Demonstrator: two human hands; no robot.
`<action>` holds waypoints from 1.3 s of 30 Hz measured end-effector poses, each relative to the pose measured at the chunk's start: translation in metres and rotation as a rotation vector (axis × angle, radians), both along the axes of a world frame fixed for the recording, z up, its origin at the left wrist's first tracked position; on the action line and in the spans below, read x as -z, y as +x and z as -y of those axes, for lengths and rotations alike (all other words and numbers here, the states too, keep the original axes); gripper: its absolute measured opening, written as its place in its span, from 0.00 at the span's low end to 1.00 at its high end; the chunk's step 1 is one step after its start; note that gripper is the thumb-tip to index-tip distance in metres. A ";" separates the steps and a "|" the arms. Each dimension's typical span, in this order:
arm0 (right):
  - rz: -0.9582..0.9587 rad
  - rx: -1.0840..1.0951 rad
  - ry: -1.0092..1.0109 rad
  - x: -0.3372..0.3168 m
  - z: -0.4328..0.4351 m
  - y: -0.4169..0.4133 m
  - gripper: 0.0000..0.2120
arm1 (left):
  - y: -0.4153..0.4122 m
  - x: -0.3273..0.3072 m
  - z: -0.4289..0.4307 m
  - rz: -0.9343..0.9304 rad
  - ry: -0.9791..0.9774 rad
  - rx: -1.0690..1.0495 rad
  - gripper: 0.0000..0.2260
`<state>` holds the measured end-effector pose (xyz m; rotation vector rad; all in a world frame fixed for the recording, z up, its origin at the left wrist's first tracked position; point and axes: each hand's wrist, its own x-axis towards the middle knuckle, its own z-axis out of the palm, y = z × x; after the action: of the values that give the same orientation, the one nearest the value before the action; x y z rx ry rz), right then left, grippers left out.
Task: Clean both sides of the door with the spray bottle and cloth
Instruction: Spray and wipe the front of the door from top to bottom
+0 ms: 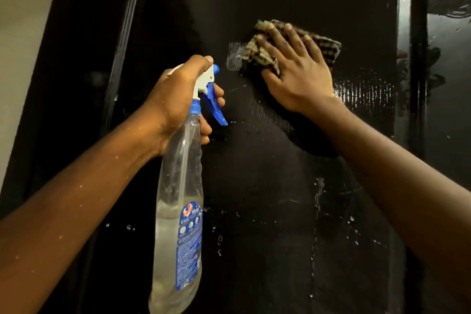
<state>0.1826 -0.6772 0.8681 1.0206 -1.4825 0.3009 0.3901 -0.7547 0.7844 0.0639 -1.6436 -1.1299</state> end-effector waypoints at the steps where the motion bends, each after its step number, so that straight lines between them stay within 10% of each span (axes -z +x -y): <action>1: -0.028 -0.003 0.043 0.007 0.001 0.001 0.30 | 0.001 0.000 0.001 -0.002 -0.002 -0.002 0.25; 6: -0.123 -0.049 0.221 0.028 -0.029 -0.016 0.30 | 0.011 0.001 0.006 -0.002 -0.016 0.035 0.25; 13: 0.128 -0.002 -0.093 -0.023 -0.010 -0.003 0.29 | 0.024 -0.012 0.021 0.022 -0.043 0.126 0.22; 23: -0.073 0.011 0.210 0.061 -0.020 -0.005 0.30 | 0.027 -0.003 0.041 0.016 -0.068 0.150 0.22; 32: 0.362 0.021 -0.438 0.061 0.031 0.024 0.34 | 0.041 0.003 0.054 0.014 -0.055 0.132 0.23; 39: 0.129 -0.017 -0.129 0.100 0.069 0.049 0.34 | 0.044 0.008 0.053 0.016 -0.030 0.132 0.23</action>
<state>0.2311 -0.7466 0.7683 0.9250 -1.5498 0.4765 0.4345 -0.8074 0.7769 -0.0554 -1.6982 -1.2064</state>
